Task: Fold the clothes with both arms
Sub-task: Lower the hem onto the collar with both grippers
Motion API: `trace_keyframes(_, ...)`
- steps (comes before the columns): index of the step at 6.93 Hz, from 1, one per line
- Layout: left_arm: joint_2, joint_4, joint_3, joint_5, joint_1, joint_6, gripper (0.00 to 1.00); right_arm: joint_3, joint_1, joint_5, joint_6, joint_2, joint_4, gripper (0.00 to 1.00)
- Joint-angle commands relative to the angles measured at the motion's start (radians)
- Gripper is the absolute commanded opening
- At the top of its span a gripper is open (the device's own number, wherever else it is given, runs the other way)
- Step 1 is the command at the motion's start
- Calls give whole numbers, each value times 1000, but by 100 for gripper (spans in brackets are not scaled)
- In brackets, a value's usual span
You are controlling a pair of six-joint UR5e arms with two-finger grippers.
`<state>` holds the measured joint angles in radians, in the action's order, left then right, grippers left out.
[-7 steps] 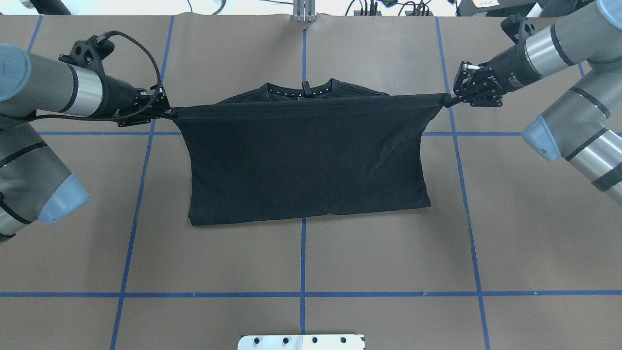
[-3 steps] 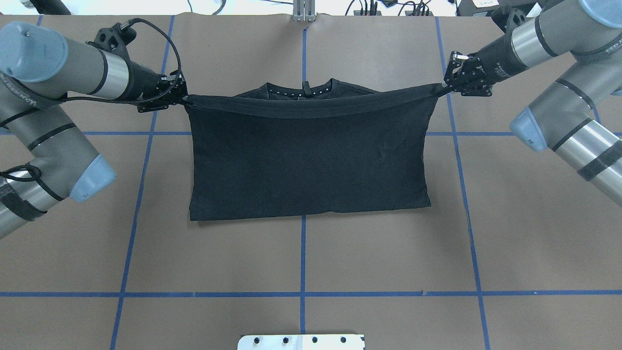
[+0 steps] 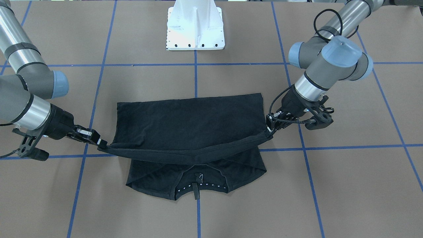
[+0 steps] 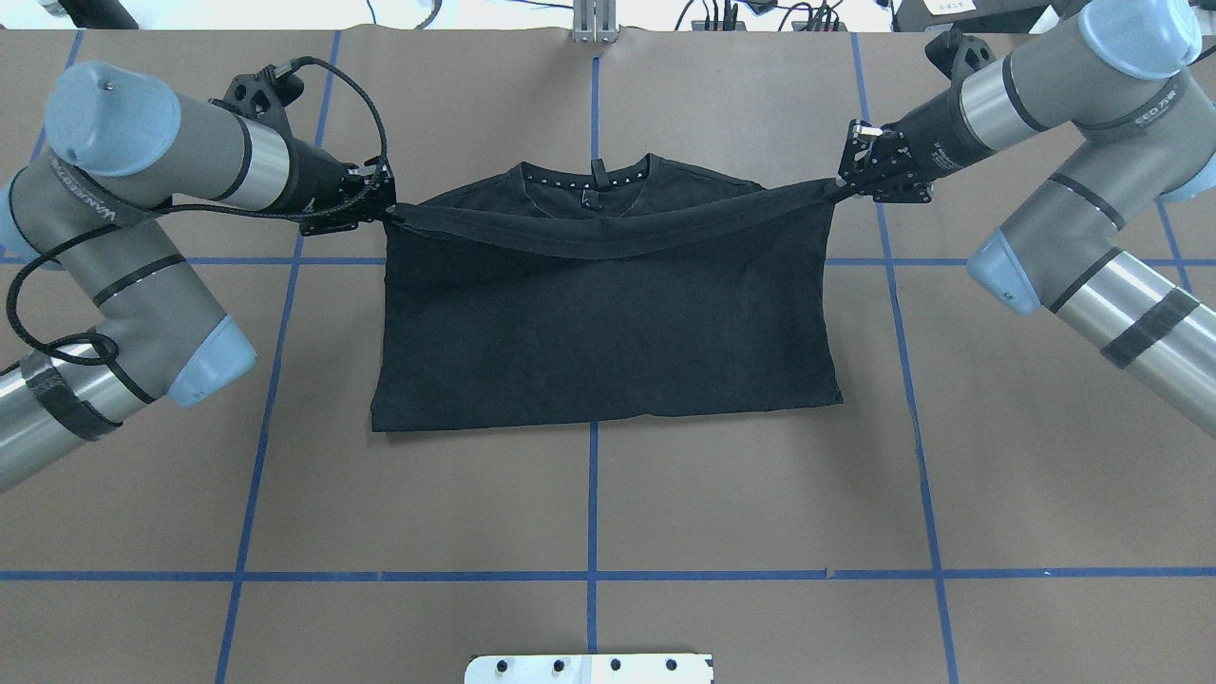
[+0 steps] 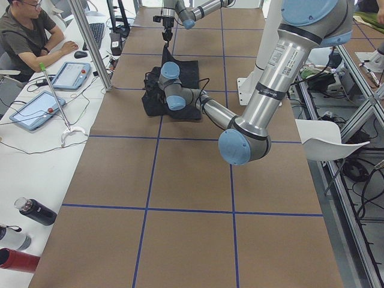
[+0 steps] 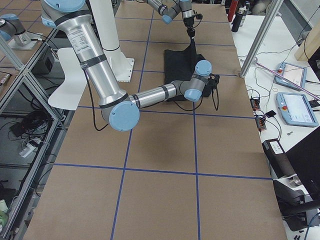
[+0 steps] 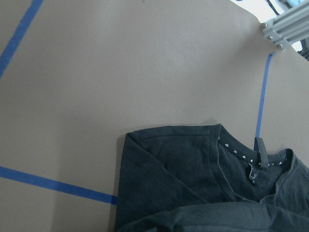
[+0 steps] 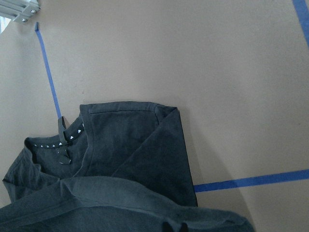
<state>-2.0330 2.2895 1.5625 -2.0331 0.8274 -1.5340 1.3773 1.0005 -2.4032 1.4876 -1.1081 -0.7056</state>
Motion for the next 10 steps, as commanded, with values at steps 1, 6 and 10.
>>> trace_keyframes(1,0,1,-15,1,-8,8,0,-20,-5,10,-1,2,2,0)
trace_keyframes(6,0,37,-110,2,39,15,0,-61,10,68,0,2,0,0)
trace_keyframes(10,-30,45,-122,2,49,15,0,-76,15,90,5,37,-3,0)
